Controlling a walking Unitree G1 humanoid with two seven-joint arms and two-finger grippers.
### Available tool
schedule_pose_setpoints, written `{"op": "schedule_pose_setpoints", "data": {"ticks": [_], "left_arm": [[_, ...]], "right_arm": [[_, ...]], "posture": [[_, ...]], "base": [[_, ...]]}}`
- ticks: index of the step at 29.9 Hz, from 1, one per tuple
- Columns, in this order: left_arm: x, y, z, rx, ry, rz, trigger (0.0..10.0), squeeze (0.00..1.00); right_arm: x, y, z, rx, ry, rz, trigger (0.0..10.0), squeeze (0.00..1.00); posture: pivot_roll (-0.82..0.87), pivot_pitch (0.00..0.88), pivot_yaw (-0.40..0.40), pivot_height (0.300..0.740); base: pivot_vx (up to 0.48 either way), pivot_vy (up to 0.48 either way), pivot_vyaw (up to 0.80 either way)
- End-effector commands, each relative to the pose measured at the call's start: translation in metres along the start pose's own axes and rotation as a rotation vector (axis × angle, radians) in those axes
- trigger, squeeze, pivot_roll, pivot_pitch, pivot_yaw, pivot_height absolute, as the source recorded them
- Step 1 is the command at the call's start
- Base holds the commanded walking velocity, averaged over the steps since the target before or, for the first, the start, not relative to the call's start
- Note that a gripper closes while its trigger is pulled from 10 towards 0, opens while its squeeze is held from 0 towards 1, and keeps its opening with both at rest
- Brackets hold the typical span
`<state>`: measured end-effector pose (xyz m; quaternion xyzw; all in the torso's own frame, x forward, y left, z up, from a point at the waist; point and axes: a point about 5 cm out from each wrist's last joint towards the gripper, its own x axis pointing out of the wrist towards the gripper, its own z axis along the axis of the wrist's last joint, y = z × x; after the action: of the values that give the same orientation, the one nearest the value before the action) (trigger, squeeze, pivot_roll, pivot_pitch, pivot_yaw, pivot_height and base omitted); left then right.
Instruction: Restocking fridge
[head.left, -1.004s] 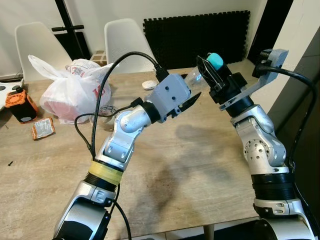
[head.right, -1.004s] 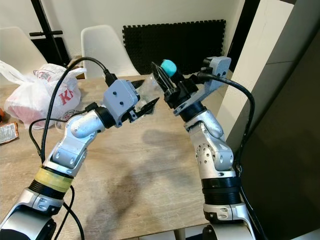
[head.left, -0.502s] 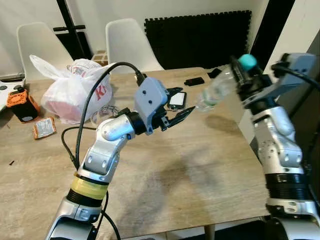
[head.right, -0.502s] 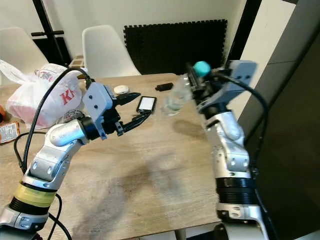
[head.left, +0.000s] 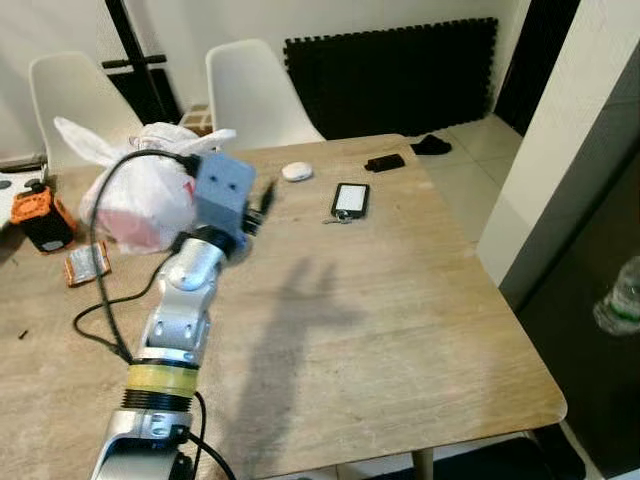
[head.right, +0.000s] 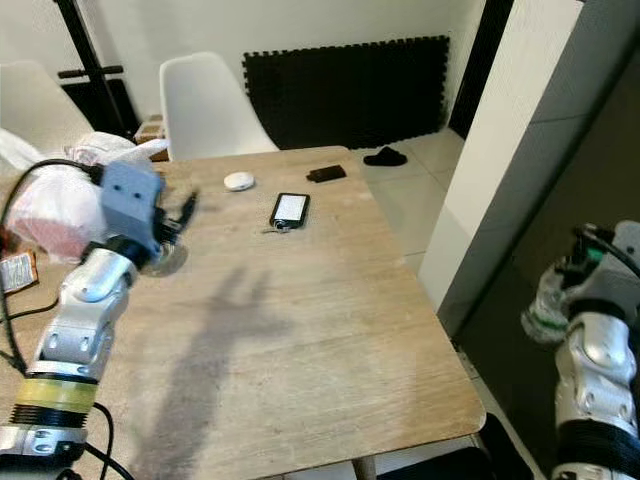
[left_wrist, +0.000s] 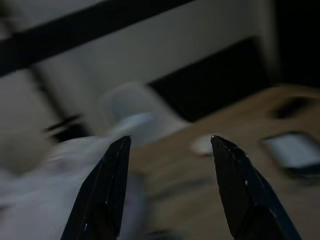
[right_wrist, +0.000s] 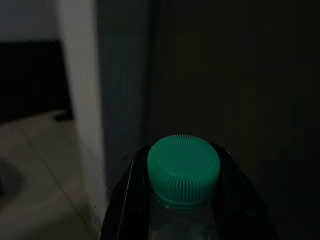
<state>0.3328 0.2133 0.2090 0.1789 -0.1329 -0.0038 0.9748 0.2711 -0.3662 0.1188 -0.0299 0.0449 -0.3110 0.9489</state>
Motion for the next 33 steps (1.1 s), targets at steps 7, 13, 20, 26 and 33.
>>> {"op": "schedule_pose_setpoints", "data": {"ticks": [7,13,20,26,33], "left_arm": [[0.000,0.002,-0.013,-0.008,0.059,0.032,10.0,0.00],[0.004,-0.007,-0.013,-0.032,0.047,0.061,10.0,0.00],[0.008,-0.009,-0.012,-0.039,0.044,0.065,10.0,0.00],[0.009,-0.012,-0.012,-0.043,0.040,0.061,10.0,0.00],[0.011,-0.013,-0.011,-0.044,0.034,0.064,10.0,0.00]], "right_arm": [[0.000,0.007,-0.007,0.023,-0.016,-0.015,10.0,0.00],[0.003,0.014,-0.006,0.043,-0.031,-0.002,10.0,0.00],[0.003,0.016,-0.008,0.054,-0.030,-0.001,10.0,0.00],[0.003,0.017,-0.010,0.062,-0.027,0.000,10.0,0.00],[0.004,0.018,-0.010,0.060,-0.031,0.004,10.0,0.00]], "posture": [[0.06,0.000,0.017,0.740],[0.06,0.000,0.010,0.740],[0.06,0.000,0.012,0.740],[0.06,0.000,0.010,0.740],[0.06,0.000,0.007,0.740]], "base": [[0.000,0.000,0.00],[0.000,0.000,0.00],[0.000,0.000,0.00],[0.000,0.000,-0.77],[0.000,0.000,-0.77]]}}
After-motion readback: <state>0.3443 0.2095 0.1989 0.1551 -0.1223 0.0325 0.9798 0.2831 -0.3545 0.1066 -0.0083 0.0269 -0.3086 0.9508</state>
